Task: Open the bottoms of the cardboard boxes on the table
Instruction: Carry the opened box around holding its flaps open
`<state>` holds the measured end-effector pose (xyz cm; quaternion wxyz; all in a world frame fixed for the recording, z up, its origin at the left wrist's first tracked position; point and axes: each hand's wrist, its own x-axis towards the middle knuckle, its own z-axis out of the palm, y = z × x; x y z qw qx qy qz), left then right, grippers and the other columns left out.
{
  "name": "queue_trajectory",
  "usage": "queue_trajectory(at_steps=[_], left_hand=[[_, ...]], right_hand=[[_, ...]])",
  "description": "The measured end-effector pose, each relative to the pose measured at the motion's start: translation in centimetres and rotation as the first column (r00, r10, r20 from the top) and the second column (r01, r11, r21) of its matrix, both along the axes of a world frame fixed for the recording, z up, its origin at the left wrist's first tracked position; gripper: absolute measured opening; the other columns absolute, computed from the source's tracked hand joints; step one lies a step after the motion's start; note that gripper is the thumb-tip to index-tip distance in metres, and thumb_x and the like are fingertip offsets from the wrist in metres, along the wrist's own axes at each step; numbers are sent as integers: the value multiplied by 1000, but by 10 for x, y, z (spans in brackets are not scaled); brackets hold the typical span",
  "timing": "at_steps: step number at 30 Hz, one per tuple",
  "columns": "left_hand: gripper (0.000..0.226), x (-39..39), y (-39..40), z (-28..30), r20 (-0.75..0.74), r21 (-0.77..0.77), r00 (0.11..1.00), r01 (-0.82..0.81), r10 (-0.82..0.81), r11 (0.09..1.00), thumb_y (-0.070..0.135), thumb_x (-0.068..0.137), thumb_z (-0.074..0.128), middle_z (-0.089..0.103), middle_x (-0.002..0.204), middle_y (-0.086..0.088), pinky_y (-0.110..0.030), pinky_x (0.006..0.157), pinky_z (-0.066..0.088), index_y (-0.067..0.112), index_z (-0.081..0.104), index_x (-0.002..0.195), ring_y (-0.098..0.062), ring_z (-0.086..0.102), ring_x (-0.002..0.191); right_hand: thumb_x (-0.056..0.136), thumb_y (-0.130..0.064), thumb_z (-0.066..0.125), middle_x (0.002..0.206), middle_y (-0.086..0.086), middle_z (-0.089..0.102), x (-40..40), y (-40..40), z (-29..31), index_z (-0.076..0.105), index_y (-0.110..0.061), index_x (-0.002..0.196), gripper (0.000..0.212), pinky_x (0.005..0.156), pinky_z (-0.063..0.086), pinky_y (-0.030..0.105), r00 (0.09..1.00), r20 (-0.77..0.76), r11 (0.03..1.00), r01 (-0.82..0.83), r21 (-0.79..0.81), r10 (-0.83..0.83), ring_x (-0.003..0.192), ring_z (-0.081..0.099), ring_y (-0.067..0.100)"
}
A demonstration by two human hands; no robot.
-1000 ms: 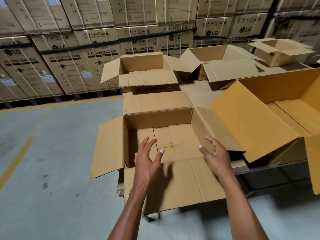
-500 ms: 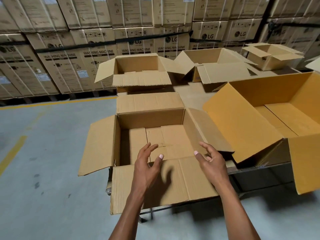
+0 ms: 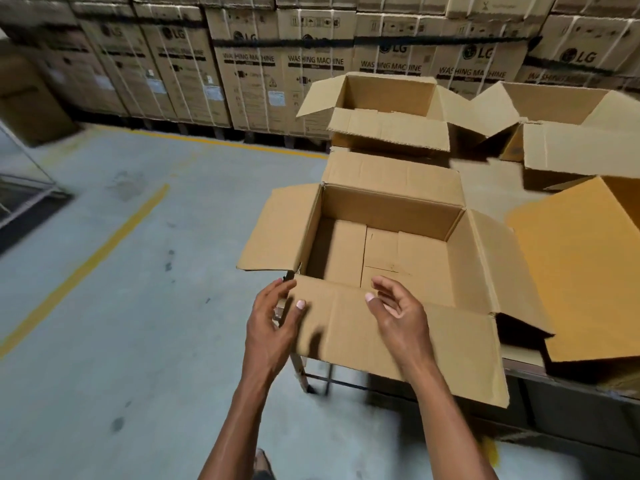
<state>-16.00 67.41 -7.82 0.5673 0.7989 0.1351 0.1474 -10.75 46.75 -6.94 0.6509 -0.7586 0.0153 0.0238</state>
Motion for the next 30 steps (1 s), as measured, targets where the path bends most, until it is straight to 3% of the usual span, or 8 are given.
queue_trajectory(at_steps=[2,6,11,15,21,26,30], left_hand=[[31,4,25,2,9,-4,999,-46,46,999,36,94,65,52,137,23,-21,99,42,41,64,125,9,46,128],[32,7,89,4,23,-20,997,-78,78,997,35,95,64,53,136,24,-21,97,45,41,63,127,3,50,127],[30,28,193,6,0,-87,993,-118,118,989,32,96,65,59,131,21,-28,97,51,43,64,124,-1,59,119],[31,51,260,16,-42,-80,998,-46,43,996,37,96,64,60,132,22,-18,90,50,44,62,125,3,60,117],[30,116,336,18,-81,-95,995,53,-61,994,38,95,64,62,129,25,-32,92,54,43,63,125,0,62,114],[31,199,374,11,-89,-85,978,183,-191,979,38,95,65,62,129,23,-23,90,51,44,63,126,1,62,113],[33,277,410,7,-103,-68,959,257,-263,964,36,95,65,61,131,22,-17,84,50,44,61,127,2,62,113]], right_hand=[[93,-20,69,127,-11,67,6,28,4,66,-29,125,33,103,49,28,999,21,999,-32,14,31,118,61,7],[93,-12,68,122,-12,69,22,101,13,68,-23,124,32,96,49,15,995,69,993,-79,82,74,114,64,1],[93,-11,68,123,-12,68,53,206,13,68,-21,124,32,97,50,19,989,127,994,-80,69,71,116,62,1],[93,-13,67,123,-18,67,72,271,9,67,-25,125,34,100,49,27,989,142,1000,-28,3,27,116,61,-1],[93,-14,67,120,-12,68,120,339,4,67,-26,123,33,93,52,23,992,116,999,45,16,-47,113,63,4],[93,-14,67,117,-17,68,187,382,-3,66,-34,117,32,85,49,11,985,91,989,142,42,-145,109,65,6],[93,-13,67,117,-13,69,256,425,-11,66,-32,118,31,92,50,20,977,34,975,206,88,-210,107,66,2]])
